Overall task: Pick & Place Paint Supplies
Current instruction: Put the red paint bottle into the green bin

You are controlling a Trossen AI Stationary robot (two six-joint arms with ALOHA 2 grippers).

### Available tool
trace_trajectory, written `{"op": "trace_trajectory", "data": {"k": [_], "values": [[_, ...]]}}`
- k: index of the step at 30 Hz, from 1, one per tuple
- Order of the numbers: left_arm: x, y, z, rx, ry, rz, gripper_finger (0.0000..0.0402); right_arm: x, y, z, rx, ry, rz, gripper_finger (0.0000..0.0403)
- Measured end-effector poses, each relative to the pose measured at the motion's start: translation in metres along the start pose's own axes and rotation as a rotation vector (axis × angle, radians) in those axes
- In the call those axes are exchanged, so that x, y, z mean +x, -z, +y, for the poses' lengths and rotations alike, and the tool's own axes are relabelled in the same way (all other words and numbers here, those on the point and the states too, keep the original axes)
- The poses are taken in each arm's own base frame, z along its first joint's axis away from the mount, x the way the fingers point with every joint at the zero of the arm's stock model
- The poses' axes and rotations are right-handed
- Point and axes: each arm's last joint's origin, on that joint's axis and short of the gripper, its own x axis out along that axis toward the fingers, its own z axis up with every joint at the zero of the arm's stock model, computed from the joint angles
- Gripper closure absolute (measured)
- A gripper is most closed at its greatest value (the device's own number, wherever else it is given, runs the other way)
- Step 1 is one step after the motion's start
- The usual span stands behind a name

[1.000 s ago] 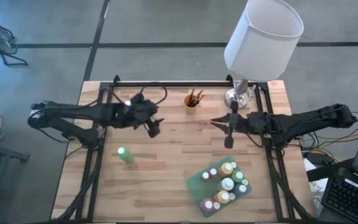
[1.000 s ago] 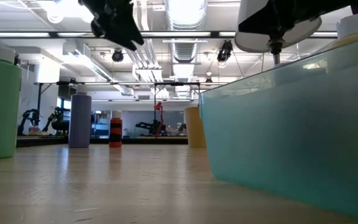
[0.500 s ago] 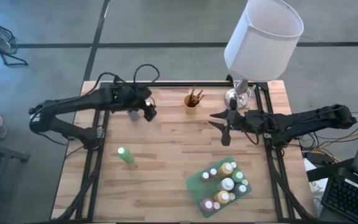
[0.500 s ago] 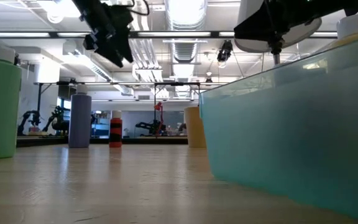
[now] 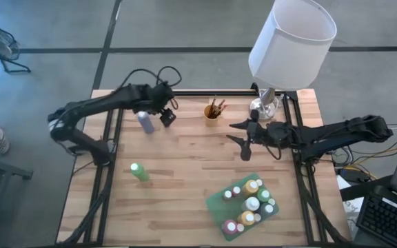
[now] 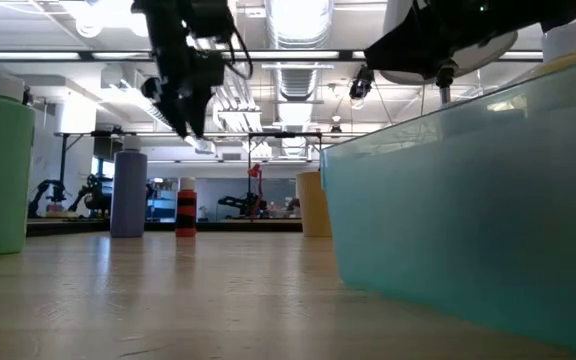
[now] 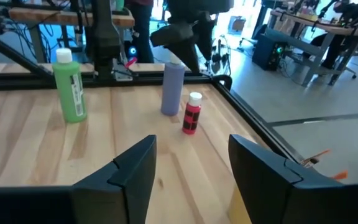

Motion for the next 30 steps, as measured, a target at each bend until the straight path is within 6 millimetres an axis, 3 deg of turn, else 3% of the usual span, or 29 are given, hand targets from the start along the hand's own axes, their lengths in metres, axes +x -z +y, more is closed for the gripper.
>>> {"op": "trace_trajectory", "data": {"k": [6,13,30], "values": [[0.024,-0.017,-0.002,0.060,-0.085,0.274,0.0115,0.001,0.001,0.000,-0.001,0.001,0.003,0.0195],[0.050,-0.035,-0.006,0.077,0.038,0.339,0.0115,0.000,0.001,0.000,-0.003,0.001,0.008,0.0188],[0.075,-0.022,0.011,0.009,0.081,0.441,0.0115,0.000,0.003,0.000,-0.014,0.001,0.027,0.0209]]}}
